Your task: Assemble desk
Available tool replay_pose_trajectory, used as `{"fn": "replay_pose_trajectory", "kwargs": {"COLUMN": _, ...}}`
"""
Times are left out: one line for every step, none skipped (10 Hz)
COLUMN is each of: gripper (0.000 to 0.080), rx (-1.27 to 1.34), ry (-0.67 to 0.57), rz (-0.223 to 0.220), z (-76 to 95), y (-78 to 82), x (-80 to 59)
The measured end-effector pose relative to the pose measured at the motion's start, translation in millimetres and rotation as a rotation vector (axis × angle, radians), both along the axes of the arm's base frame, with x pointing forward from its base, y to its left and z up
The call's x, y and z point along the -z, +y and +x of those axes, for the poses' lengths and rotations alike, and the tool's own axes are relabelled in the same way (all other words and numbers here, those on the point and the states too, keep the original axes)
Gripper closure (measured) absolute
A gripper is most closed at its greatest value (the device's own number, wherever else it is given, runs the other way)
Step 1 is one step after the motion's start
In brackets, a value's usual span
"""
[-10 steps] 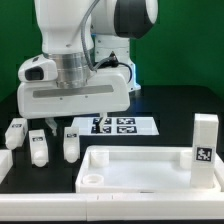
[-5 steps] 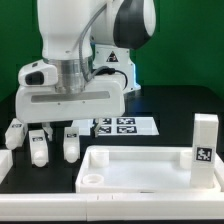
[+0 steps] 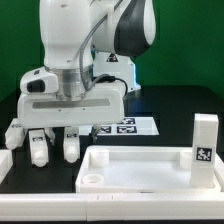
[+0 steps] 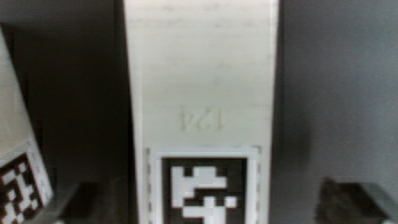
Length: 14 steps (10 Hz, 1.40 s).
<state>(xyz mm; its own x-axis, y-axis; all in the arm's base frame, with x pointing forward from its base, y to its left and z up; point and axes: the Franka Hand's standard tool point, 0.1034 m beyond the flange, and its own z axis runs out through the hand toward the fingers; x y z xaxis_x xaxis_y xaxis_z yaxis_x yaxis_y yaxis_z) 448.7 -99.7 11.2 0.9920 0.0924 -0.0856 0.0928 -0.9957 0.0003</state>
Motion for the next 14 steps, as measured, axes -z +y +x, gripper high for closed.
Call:
{"fn": "replay_pose_trajectory", "kwargs": {"gripper": 0.041, "rx": 0.0, "ry": 0.0, "rz": 0.0, "z": 0.0, "y": 0.0, "x": 0.0}}
{"fn": "replay_pose_trajectory", "kwargs": {"gripper": 0.0518, "rx": 0.0, "ry": 0.0, "rz": 0.0, "z": 0.2, "y": 0.0, "x": -0.2}}
{"fn": "replay_pose_trajectory", "kwargs": {"gripper": 0.0518, "rx": -0.004, "ry": 0.0, "rz": 0.0, "z": 0.1, "y": -0.1, "x": 0.0}}
{"fn": "replay_pose_trajectory", "kwargs": {"gripper": 0.0516, "rx": -0.024, "ry": 0.0, "rz": 0.001, "z": 0.7, "y": 1.2, "x": -1.3}}
{"fn": "replay_pose_trajectory", "kwargs": {"gripper": 0.0516, "rx": -0.062, "ry": -0.01, "rz": 0.003, "z": 5.4, "y": 9.8, "x": -12.1}}
{"fn": "replay_pose_trajectory", "kwargs": {"gripper": 0.0516, "rx": -0.132, "ry": -0.04, "rz": -0.002, "z": 1.8, "y": 8.2, "x": -24.2}}
{"fn": "replay_pose_trajectory", "kwargs": {"gripper": 0.0516, "rx": -0.201, "ry": -0.049, "rz": 0.01, "z": -9.1, "y": 14.9, "x": -34.4}}
{"fn": "replay_pose_trajectory", "kwargs": {"gripper": 0.0516, "rx": -0.304, "ry": -0.074, "rz": 0.002, "z": -13.9, "y": 21.9, "x": -41.0}}
{"fn": "replay_pose_trajectory", "kwargs": {"gripper": 0.0516, "rx": -0.403, "ry": -0.095, "rz": -0.018, "z": -15.0, "y": 27.8, "x": -41.7}}
{"fn": "replay_pose_trajectory", "kwargs": {"gripper": 0.0515, "rx": -0.515, "ry": -0.116, "rz": -0.039, "z": -16.0, "y": 32.4, "x": -40.5}}
{"fn": "replay_pose_trajectory", "kwargs": {"gripper": 0.0515, "rx": -0.565, "ry": -0.108, "rz": -0.038, "z": -18.0, "y": 31.0, "x": -39.6}}
{"fn": "replay_pose_trajectory", "kwargs": {"gripper": 0.0515, "rx": -0.641, "ry": -0.102, "rz": -0.039, "z": -18.1, "y": 29.4, "x": -39.5}}
{"fn": "replay_pose_trajectory", "kwargs": {"gripper": 0.0515, "rx": -0.693, "ry": -0.097, "rz": -0.04, "z": -18.2, "y": 28.9, "x": -39.3}}
{"fn": "replay_pose_trajectory", "kwargs": {"gripper": 0.0515, "rx": -0.725, "ry": -0.097, "rz": -0.041, "z": -18.6, "y": 32.1, "x": -39.1}}
